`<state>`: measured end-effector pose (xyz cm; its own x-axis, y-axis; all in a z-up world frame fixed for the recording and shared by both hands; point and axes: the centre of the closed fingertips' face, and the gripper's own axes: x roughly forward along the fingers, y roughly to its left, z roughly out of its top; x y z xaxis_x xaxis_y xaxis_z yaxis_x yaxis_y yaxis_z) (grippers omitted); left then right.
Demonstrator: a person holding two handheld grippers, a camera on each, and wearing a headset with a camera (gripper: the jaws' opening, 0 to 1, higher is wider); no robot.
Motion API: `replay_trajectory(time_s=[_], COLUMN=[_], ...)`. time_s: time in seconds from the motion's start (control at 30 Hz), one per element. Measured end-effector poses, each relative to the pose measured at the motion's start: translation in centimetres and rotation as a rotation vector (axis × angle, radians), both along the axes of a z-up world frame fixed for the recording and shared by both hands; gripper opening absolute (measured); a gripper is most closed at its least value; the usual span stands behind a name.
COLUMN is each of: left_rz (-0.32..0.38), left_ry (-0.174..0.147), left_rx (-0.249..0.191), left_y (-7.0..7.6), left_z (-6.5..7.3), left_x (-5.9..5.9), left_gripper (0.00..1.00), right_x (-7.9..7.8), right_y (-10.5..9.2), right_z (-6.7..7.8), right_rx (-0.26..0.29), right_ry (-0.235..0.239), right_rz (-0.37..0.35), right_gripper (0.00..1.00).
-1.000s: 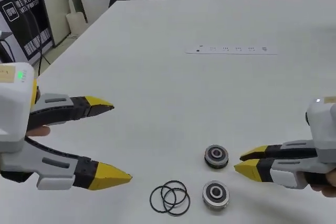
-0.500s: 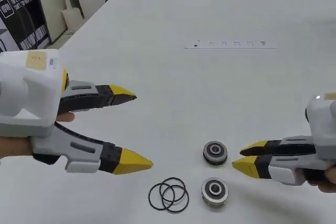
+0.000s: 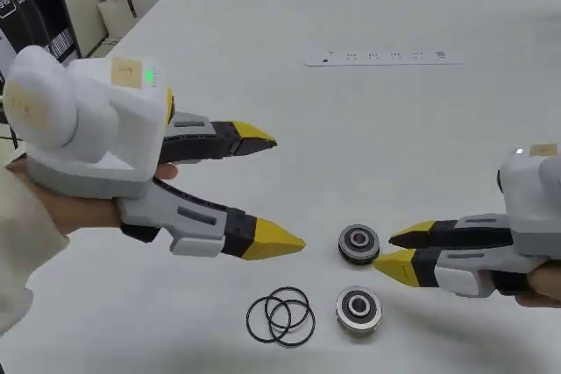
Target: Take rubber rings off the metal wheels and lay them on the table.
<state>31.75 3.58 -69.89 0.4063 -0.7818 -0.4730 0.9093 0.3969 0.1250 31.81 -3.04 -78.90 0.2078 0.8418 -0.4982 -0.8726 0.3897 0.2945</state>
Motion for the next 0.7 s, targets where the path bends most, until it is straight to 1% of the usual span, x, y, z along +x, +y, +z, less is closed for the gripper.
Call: replay_trajectory(time_s=[0.13, 0.3, 0.43, 0.57, 0.7], left_rz=[-0.020, -0.033, -0.051, -0.049, -0.058], left_ry=[-0.005, -0.001, 0.008, 0.018, 0.032], left_rx=[0.000, -0.022, -0.017, -0.041, -0.031], left_y=[-1.0, -2.4, -3.3, -4.2, -4.6], left_z=[-0.2, -0.5, -1.3, -1.9, -3.0], left_x=[0.7, 1.5, 1.7, 2.1, 2.2], left_gripper=[0.66, 0.62, 0.60, 0.57, 0.53], right_x=[0.3, 0.5, 0.4, 0.6, 0.7], right_y=[0.3, 0.5, 0.7, 0.6, 0.7], right_z=[0.1, -0.2, -0.5, -0.7, -0.9], right_rx=[0.011, 0.005, -0.006, -0.012, -0.018], right_ry=[-0.005, -0.016, -0.029, -0.040, -0.046], right_rz=[0.004, 0.016, 0.031, 0.037, 0.042], right_gripper=[0.25, 0.25, 0.25, 0.25, 0.24])
